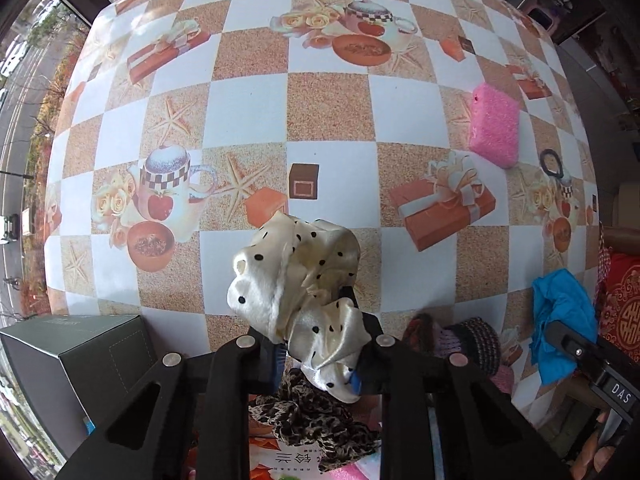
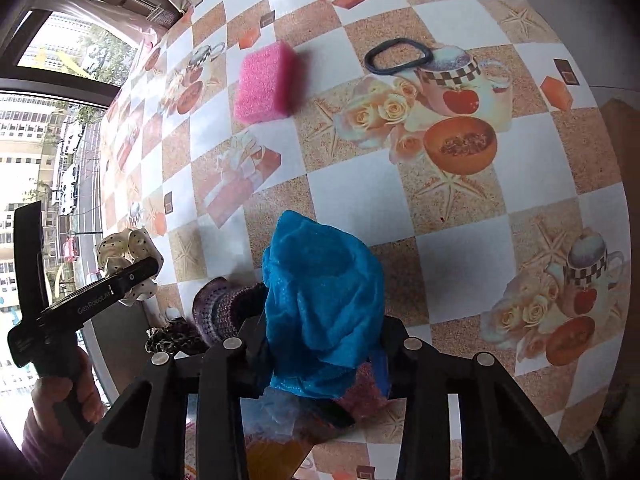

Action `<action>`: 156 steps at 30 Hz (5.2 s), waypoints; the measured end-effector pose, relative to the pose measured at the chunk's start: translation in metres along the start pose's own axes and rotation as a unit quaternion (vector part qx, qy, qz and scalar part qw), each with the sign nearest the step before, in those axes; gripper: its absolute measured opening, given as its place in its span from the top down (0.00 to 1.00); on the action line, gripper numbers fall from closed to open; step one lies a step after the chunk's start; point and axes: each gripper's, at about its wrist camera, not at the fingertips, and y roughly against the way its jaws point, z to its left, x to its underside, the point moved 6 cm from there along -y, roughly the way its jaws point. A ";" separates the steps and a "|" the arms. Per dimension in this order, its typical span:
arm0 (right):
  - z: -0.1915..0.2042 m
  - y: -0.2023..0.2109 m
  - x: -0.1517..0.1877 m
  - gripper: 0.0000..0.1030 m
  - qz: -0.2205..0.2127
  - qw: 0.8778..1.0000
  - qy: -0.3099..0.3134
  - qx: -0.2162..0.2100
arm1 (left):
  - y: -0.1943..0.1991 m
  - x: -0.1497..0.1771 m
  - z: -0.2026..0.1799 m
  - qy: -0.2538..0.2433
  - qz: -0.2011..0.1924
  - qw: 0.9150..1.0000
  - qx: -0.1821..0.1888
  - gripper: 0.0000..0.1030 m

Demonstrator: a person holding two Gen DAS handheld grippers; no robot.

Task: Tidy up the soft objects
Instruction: 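Carry the scrunchie and blue glove with both tools toward the white box, then open both tools to drop the scrunchie and blue glove into the box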

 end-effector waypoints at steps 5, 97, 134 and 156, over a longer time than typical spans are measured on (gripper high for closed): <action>-0.002 0.017 0.000 0.61 -0.017 1.000 0.008 0.007 | 0.026 0.005 -0.014 -0.028 -0.023 0.999 0.000 0.75; 0.104 0.006 0.262 0.61 0.109 0.956 0.268 0.052 | 0.087 0.300 0.006 -0.198 -0.031 0.977 0.069 0.75; 0.291 -0.025 0.265 0.61 0.118 0.877 0.464 0.041 | 0.098 0.290 0.217 0.176 -0.109 0.978 0.020 0.74; 0.344 -0.047 0.257 0.61 0.114 0.874 0.471 0.039 | 0.073 0.297 0.247 0.226 -0.087 0.970 0.002 0.74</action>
